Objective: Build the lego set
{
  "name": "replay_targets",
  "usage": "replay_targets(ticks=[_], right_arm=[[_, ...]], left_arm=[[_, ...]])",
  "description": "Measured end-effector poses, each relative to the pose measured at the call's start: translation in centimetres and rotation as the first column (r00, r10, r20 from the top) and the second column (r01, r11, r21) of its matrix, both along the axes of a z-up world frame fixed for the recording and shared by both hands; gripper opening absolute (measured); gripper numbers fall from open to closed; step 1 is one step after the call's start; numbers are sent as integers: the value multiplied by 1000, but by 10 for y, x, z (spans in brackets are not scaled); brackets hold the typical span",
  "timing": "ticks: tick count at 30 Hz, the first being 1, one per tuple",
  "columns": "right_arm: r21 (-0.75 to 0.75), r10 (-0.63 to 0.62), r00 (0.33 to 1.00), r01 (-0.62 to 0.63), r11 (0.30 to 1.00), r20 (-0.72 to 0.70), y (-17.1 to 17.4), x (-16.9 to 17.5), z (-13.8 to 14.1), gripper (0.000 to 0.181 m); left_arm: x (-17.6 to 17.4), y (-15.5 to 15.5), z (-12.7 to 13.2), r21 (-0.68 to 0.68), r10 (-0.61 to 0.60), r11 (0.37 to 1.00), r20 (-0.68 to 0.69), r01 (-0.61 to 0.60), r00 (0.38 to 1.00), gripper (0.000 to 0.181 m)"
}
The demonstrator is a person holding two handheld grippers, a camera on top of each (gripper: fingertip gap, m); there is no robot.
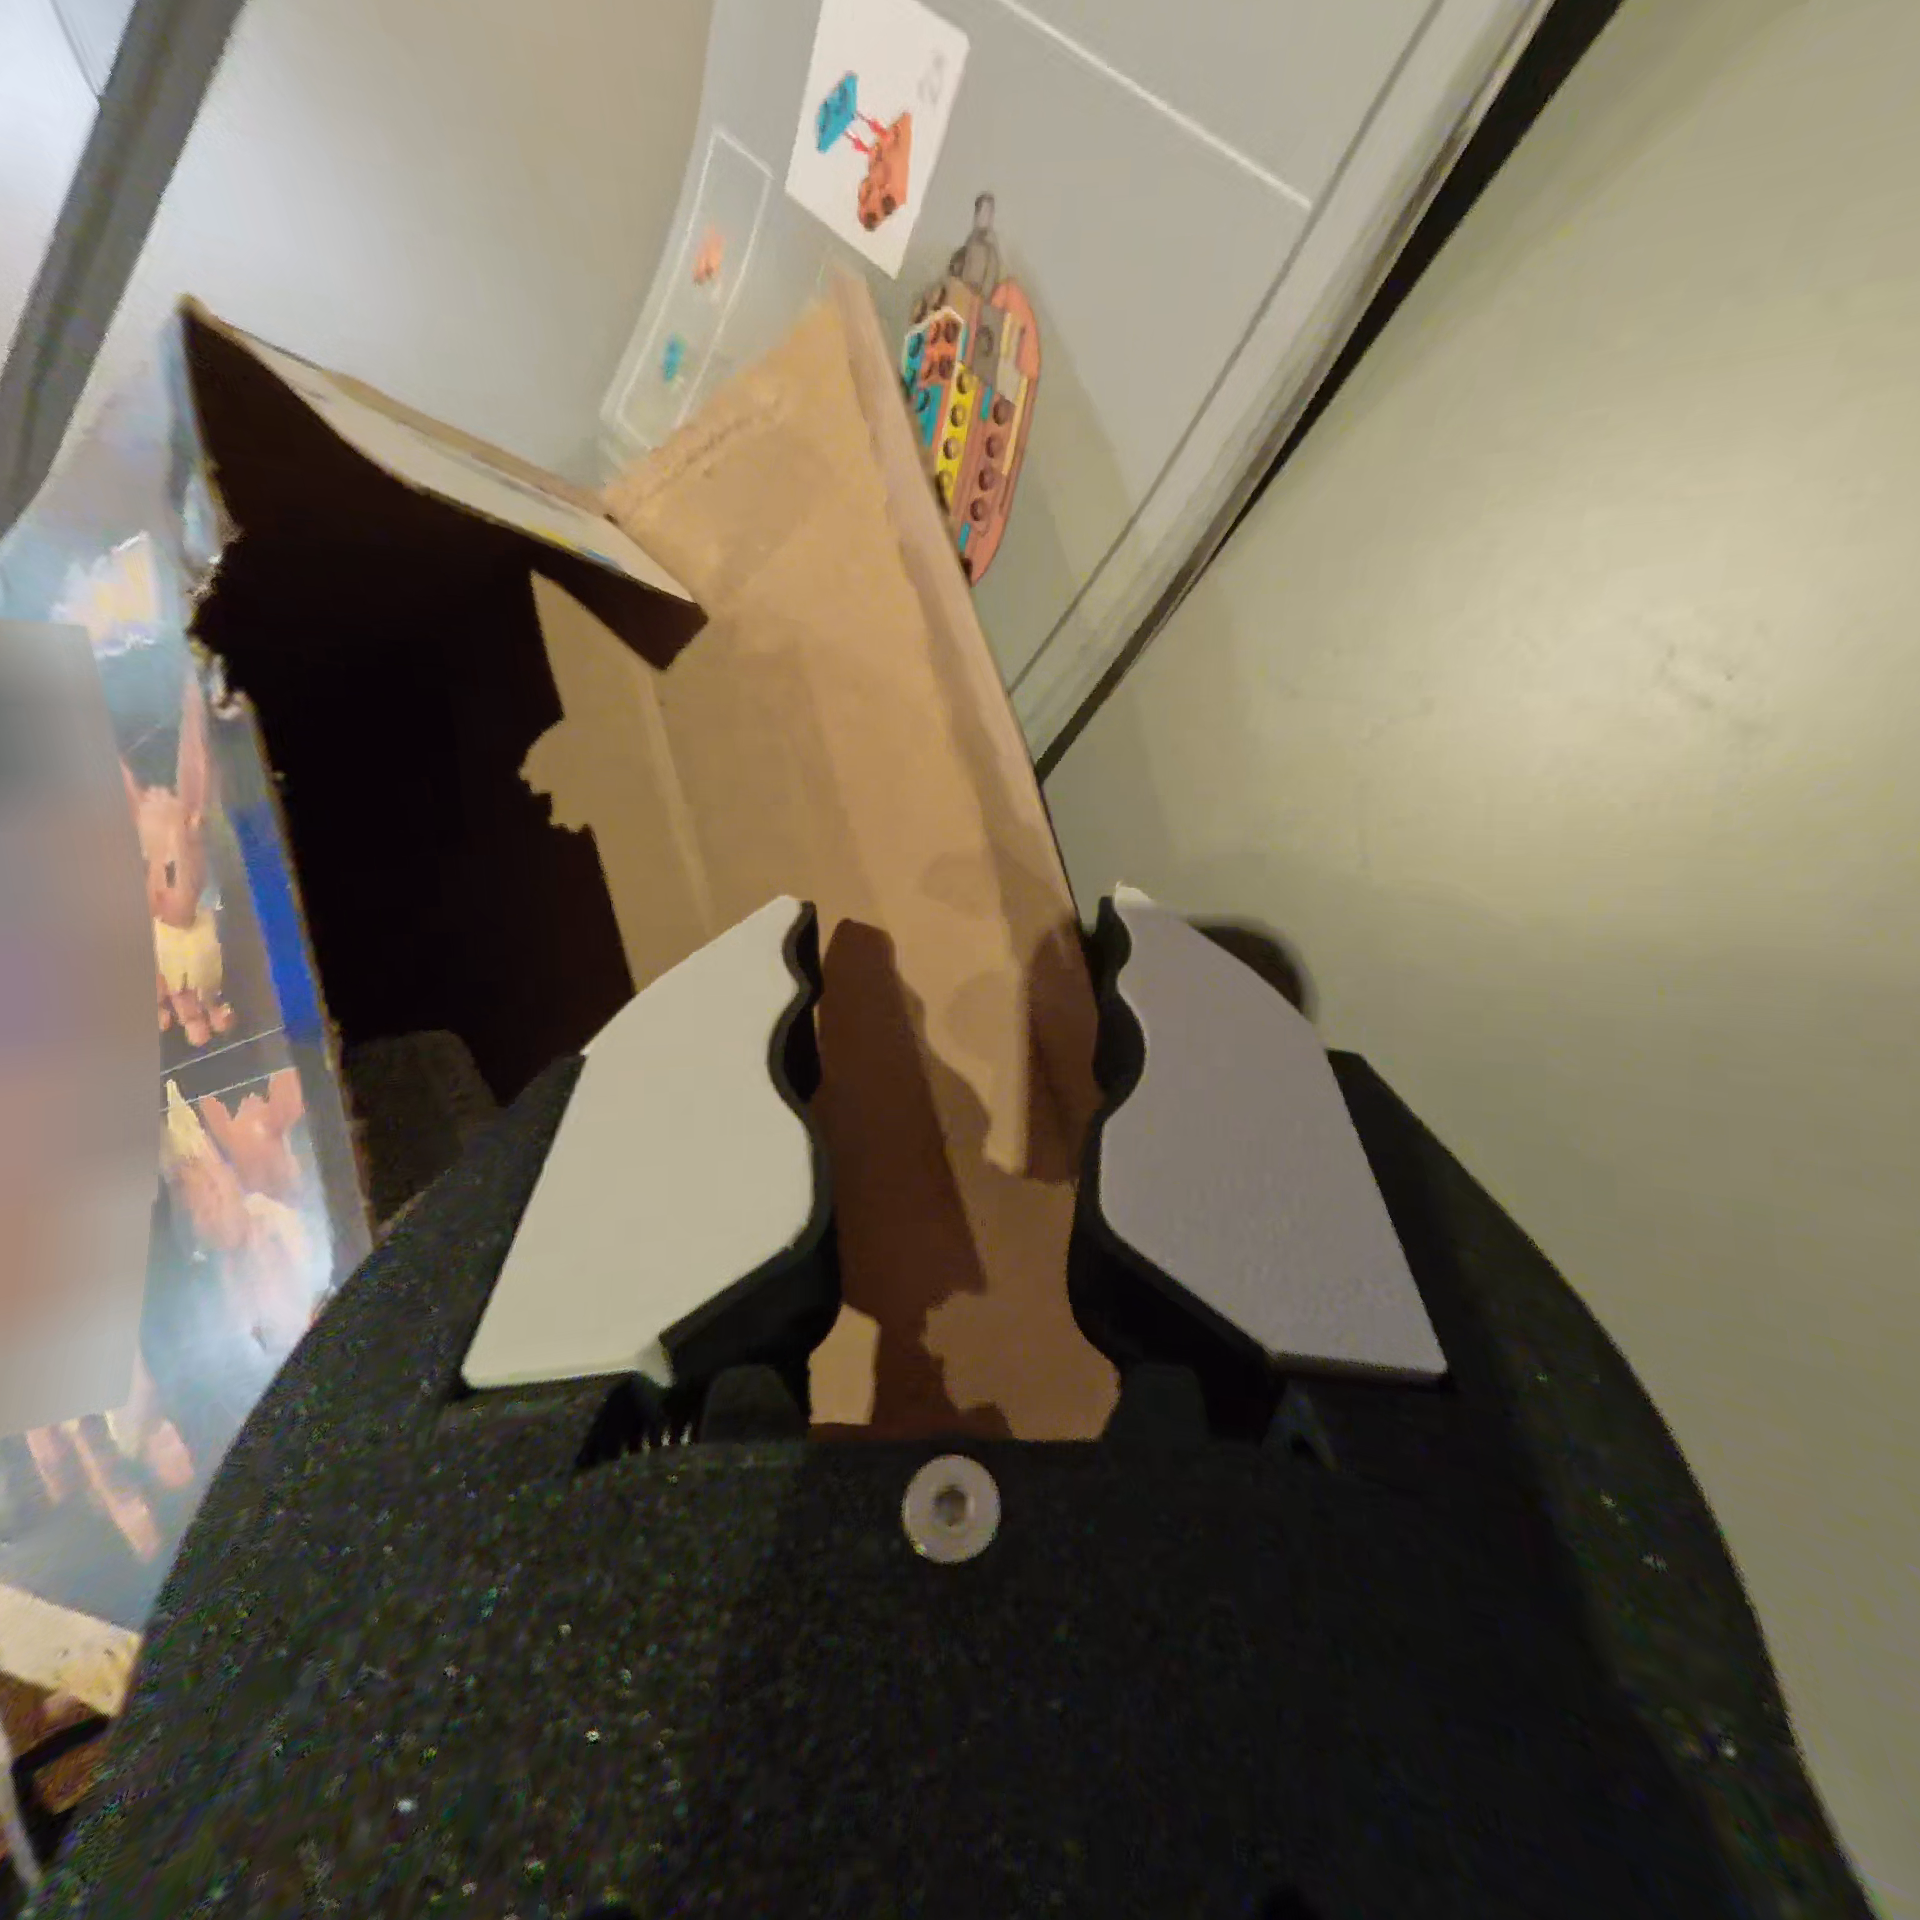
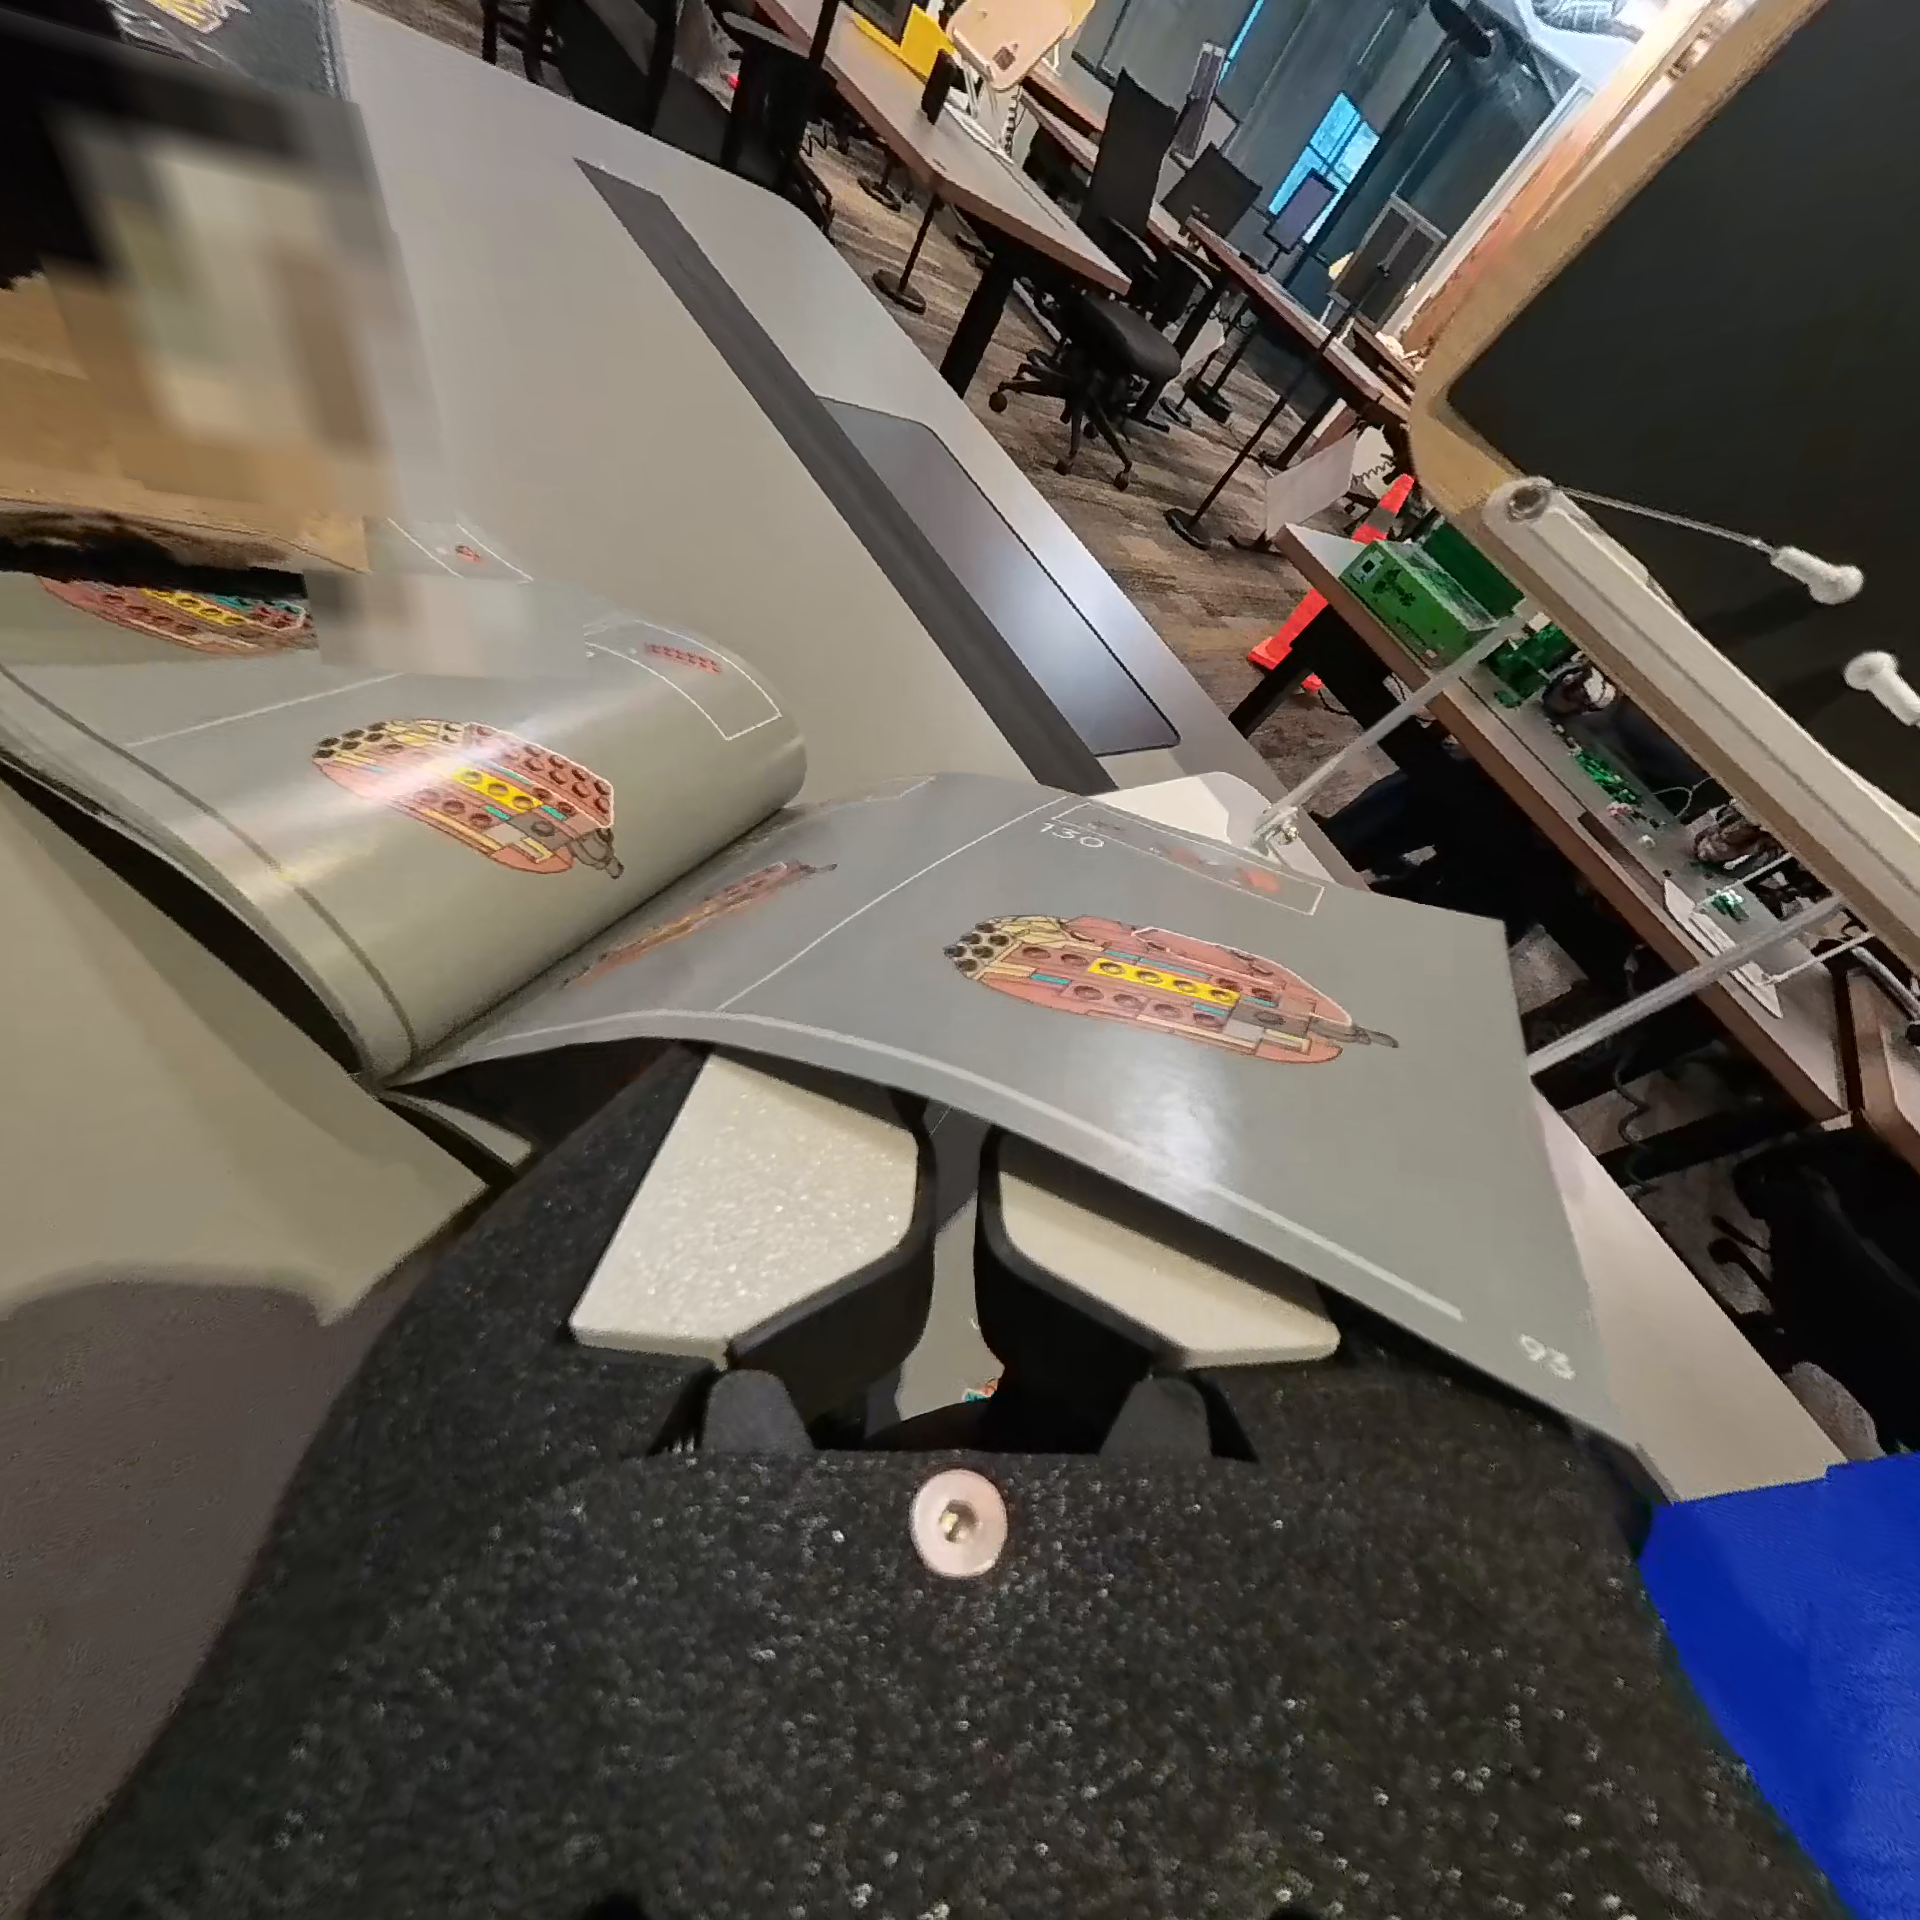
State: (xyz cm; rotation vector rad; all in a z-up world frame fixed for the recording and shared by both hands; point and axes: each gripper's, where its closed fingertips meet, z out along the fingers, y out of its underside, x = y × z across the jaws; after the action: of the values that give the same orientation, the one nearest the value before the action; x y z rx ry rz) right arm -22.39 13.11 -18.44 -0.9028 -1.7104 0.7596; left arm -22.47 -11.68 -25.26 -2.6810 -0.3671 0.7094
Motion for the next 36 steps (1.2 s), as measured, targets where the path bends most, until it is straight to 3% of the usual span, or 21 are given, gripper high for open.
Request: replay_targets(ticks=[1, 4, 8, 12, 19, 25, 26, 27, 28, 31, 36], right_arm=[[6, 3, 1000, -3, 1000, 1, -1, 0, 0, 67], [18, 12, 1000, -12, 1000, 4, -3, 0, -2, 69], [25, 26, 1000, -26, 999, 5, -7, -1, -1, 72], [36, 38, 999, -38, 999, -18, -11, -3, 7, 63], [82, 111, 993, -107, 991, -43, -33, -8, 18, 0], [179, 187, 982, -183, 967, -6, -60, -16, 12, 1], [193, 198, 980, -194, 962, -2, -65, -18, 13, 88], [205, 209, 978, -205, 957, 2, -70, -19, 13, 88], [216, 220, 975, -217, 952, 9, -74, -21, 13, 79], [243, 263, 963, -270, 932, 59, -90, -25, 7, 1], [308, 297, 943, -330, 892, 149, -110, -27, -12, 1]], left_arm=[[1, 1, -1, -18, -6, 1000, 2, 6, 1000, 48], [5, 2, -3, -62, -18, 998, 1, 18, 1000, 38], [7, 2, -7, -111, -36, 993, -14, 35, 999, 6], [3, 1, 1, -55, -13, 998, 4, 13, 1000, 3], [-1, -5, 15, 92, 20, 996, 29, -22, 999, 2], [-8, -17, 35, 222, 47, 974, 21, -51, 999, 2], [-9, -18, 40, 244, 46, 968, 23, -51, 999, 2], [-9, -19, 45, 268, 46, 962, 25, -51, 999, 2], [-9, -20, 51, 287, 45, 957, 25, -50, 999, 2], [-10, -23, 67, 319, 42, 947, 18, -45, 999, 2], [-12, -26, 81, 342, 36, 939, 7, -36, 999, 2]])
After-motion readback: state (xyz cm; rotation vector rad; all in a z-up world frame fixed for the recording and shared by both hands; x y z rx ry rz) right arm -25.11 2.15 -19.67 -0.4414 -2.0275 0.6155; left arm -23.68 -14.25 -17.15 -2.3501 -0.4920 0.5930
